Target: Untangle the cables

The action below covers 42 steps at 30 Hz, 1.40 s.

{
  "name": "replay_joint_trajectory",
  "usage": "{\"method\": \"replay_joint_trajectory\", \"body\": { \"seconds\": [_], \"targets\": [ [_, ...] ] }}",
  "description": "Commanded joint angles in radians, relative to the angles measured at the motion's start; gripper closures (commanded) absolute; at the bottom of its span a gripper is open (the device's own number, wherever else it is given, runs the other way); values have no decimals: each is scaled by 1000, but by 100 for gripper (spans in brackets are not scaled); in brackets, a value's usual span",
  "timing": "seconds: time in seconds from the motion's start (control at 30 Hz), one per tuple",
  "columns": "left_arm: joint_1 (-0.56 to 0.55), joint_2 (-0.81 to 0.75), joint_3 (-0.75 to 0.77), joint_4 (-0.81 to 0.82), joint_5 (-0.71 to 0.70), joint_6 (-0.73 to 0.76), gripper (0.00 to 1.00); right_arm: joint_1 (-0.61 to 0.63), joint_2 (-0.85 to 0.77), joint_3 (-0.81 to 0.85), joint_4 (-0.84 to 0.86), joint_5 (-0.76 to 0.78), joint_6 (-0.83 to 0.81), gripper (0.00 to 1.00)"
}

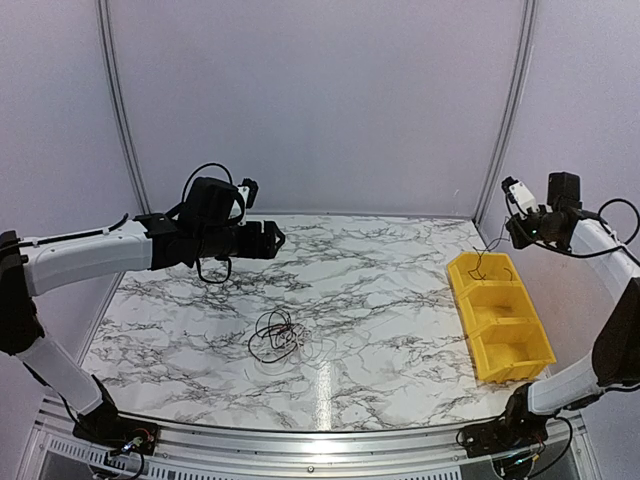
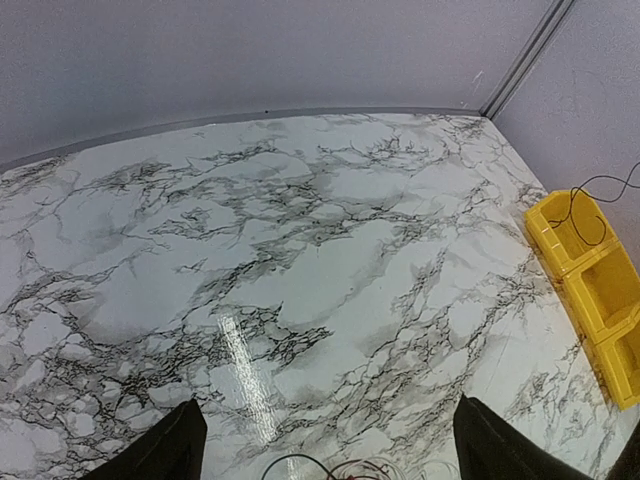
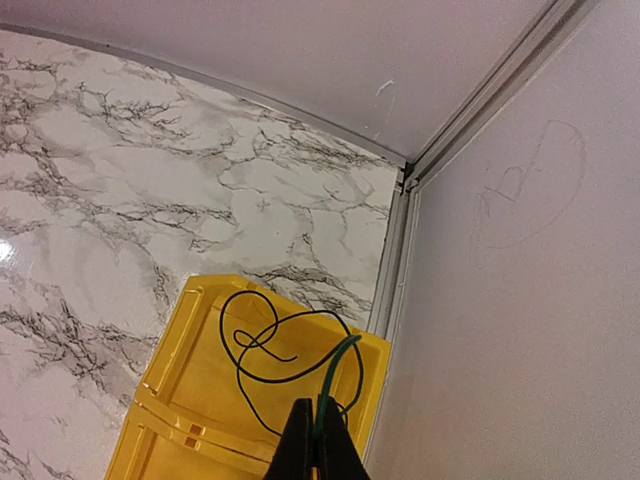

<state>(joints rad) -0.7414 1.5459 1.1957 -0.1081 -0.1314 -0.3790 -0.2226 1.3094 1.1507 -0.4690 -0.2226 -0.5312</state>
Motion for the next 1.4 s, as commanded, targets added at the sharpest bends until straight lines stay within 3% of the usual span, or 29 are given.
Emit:
{"method": "replay_joint_trajectory", "body": {
  "seconds": [0.0, 0.17, 0.4, 0.57, 0.77, 0.97, 1.37],
  "targets": [
    [-5, -31, 10, 9, 2, -3, 11, -8, 23, -14, -75, -59, -60, 100],
    [-6, -35, 8, 10, -2, -1, 11, -8, 70, -57, -71, -108, 12, 100],
    [-6, -33, 10, 9, 19, -8, 11, -7, 203, -15, -82, -38, 82, 100],
    [-7, -32, 9, 10, 18, -8, 11, -8, 286, 30, -86, 106, 120, 100],
    [-9, -26, 8, 9, 22, -10, 11, -8, 275, 32, -51, 274, 145, 100],
    [-12, -23, 10, 9, 39, -19, 11, 2, 283, 50, -56, 274, 121, 100],
    [-19, -17, 8, 9, 21, -9, 11, 87, 449, 123, -80, 327, 134, 100]
  ]
}}
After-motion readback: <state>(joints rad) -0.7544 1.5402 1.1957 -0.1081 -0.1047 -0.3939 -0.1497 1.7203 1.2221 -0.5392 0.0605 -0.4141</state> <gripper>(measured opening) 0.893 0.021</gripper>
